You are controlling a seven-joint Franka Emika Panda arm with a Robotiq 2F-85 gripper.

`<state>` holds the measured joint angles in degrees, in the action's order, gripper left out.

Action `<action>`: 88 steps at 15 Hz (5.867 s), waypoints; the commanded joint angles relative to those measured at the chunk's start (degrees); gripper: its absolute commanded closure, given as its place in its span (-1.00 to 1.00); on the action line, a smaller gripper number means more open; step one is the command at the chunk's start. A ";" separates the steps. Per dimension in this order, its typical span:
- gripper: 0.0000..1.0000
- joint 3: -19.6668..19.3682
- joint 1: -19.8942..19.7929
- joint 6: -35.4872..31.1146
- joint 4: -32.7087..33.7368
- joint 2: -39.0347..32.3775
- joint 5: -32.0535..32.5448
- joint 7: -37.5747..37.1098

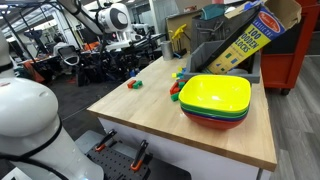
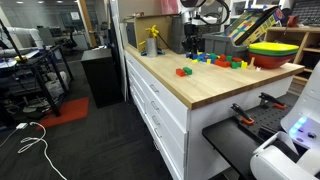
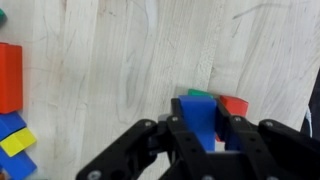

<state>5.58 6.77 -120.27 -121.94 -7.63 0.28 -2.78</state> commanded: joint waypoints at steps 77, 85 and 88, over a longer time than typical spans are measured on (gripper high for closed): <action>0.83 -1.26 0.65 1.23 6.88 -10.75 -5.65 -10.92; 0.83 -1.15 0.74 1.13 6.55 -10.59 -5.52 -10.66; 0.83 -1.16 0.76 1.09 6.33 -10.48 -5.42 -10.59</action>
<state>4.44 7.44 -119.69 -115.78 -18.22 -5.02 -12.85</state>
